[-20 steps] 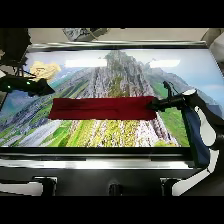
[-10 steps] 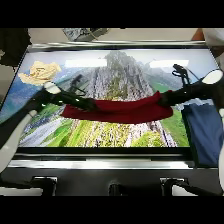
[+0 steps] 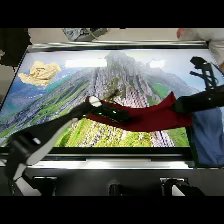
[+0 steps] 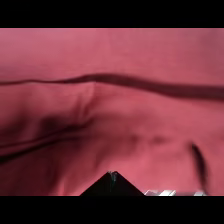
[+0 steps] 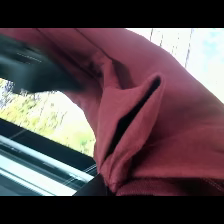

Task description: Fold the shirts.

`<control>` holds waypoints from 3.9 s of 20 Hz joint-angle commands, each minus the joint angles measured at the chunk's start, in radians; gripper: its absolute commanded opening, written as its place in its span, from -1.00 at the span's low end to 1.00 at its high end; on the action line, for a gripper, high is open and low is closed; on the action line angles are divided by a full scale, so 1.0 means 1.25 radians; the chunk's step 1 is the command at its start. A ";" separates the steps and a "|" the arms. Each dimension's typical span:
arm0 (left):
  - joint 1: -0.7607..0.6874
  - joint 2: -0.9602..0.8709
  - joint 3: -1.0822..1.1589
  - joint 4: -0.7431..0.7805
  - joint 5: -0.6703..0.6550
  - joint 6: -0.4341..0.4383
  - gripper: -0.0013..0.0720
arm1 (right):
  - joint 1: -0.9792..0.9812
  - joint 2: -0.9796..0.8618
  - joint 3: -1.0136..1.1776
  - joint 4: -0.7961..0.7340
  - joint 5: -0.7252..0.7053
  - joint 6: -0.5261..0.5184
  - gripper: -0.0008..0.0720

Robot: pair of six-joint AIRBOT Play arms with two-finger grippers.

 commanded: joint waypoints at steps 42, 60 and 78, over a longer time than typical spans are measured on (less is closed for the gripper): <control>0.454 0.454 0.075 0.416 -0.276 0.000 -0.90 | 0.042 -0.343 -0.398 0.300 -0.459 -0.016 0.62; 0.454 0.441 0.075 0.416 -0.248 0.004 -0.90 | -0.269 -0.237 0.221 0.188 -0.045 -0.058 -0.86; 0.454 0.425 0.075 0.416 -0.245 0.015 -0.90 | -0.687 -0.229 0.300 -0.057 0.187 -0.031 -0.86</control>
